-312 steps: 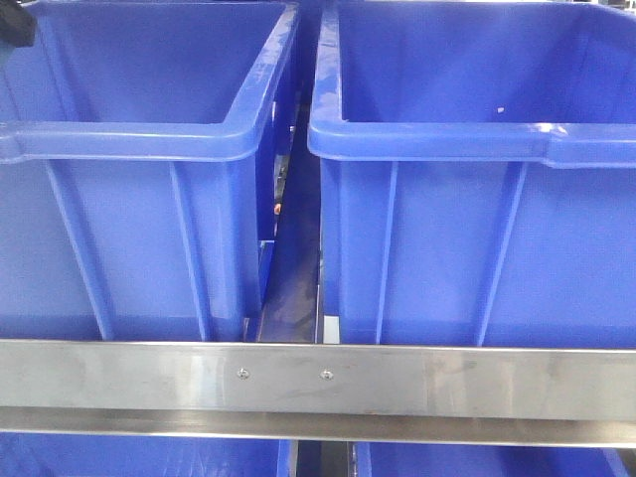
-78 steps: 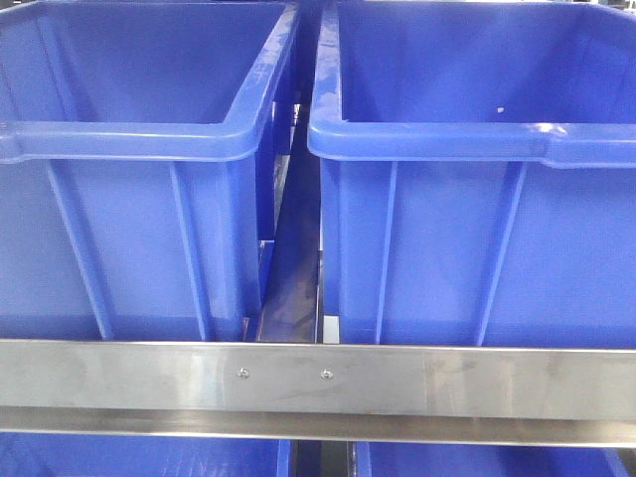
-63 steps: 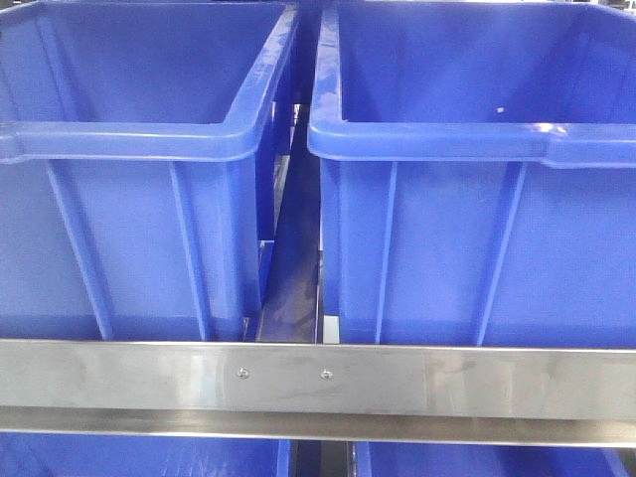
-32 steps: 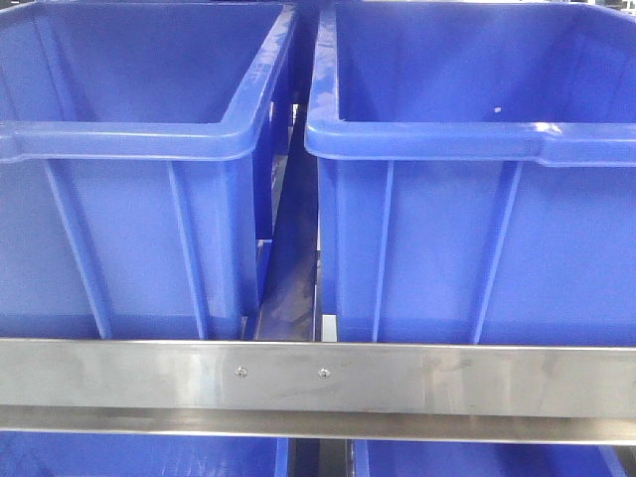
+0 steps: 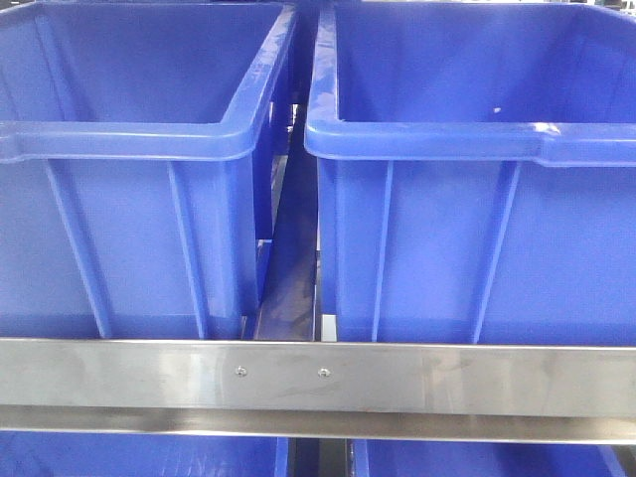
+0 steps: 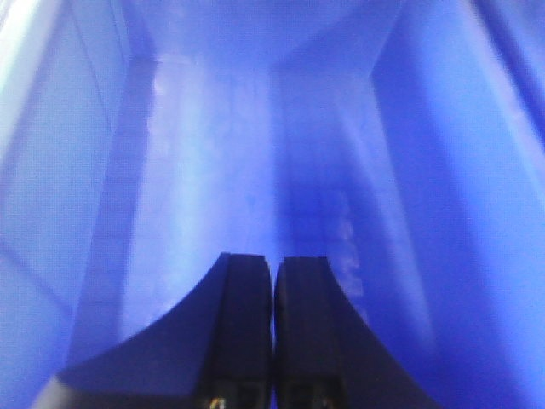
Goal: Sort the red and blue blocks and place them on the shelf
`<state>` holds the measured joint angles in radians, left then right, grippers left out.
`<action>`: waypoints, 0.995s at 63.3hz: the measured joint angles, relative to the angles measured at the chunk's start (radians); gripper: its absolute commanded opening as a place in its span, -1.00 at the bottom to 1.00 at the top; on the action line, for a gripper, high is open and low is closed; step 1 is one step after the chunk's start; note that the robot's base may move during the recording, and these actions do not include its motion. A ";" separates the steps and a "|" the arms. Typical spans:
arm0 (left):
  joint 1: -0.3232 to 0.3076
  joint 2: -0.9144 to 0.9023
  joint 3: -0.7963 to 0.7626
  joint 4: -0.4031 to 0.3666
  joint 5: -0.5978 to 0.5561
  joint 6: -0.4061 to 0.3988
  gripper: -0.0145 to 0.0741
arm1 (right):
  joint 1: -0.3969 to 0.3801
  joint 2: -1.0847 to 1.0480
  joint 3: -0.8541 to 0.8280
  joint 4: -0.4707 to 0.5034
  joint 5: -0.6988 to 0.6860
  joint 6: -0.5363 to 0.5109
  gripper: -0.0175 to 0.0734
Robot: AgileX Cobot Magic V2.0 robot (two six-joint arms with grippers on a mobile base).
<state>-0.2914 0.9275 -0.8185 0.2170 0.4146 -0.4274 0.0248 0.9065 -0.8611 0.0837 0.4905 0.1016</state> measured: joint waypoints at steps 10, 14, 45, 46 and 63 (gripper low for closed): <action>0.000 -0.057 0.077 0.000 0.000 0.000 -0.39 | 0.000 -0.064 0.078 0.000 0.000 0.000 -0.51; 0.000 -0.084 0.105 0.000 0.001 0.000 -0.39 | 0.000 -0.090 0.122 0.000 -0.002 0.000 -0.51; 0.000 -0.225 0.223 0.002 0.002 0.000 -0.39 | 0.000 -0.266 0.322 0.000 -0.051 0.000 -0.51; 0.000 -0.225 0.223 0.002 0.002 0.000 -0.39 | 0.000 -0.266 0.322 0.000 -0.051 0.000 -0.51; 0.000 -0.225 0.223 0.002 0.005 0.000 -0.39 | 0.000 -0.266 0.324 0.000 -0.051 0.000 -0.51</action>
<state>-0.2914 0.7026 -0.5953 0.2188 0.4191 -0.4274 0.0248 0.6404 -0.5373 0.0837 0.4391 0.1016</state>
